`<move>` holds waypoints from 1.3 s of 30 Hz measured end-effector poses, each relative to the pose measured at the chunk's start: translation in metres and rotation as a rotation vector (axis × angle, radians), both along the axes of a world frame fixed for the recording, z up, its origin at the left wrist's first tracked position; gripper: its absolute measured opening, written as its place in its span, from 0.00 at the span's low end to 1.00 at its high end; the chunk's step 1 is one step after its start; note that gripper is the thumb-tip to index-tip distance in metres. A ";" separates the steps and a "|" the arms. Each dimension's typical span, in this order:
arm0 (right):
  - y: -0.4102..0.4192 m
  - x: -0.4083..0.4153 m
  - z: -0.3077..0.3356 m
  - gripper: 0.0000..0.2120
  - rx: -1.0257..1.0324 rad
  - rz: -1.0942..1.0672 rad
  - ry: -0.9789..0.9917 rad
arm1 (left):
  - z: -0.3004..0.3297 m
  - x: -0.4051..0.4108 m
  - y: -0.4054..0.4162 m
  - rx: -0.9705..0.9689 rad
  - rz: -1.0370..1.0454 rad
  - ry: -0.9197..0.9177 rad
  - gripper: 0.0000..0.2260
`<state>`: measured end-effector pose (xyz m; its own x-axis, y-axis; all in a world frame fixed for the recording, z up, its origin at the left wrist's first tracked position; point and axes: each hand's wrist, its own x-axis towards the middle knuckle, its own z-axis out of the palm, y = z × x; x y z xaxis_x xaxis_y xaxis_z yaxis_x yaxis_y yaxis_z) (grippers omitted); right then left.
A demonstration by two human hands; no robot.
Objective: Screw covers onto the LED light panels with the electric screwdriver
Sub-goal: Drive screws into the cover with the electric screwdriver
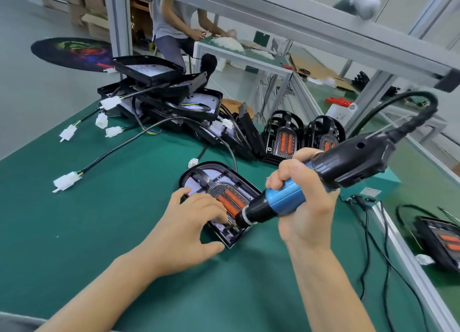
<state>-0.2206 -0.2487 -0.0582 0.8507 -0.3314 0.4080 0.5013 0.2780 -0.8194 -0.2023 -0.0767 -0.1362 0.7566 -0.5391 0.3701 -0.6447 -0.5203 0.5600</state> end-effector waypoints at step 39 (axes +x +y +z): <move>0.002 0.000 0.003 0.03 -0.176 0.008 -0.017 | -0.002 0.010 0.001 0.129 -0.019 -0.034 0.11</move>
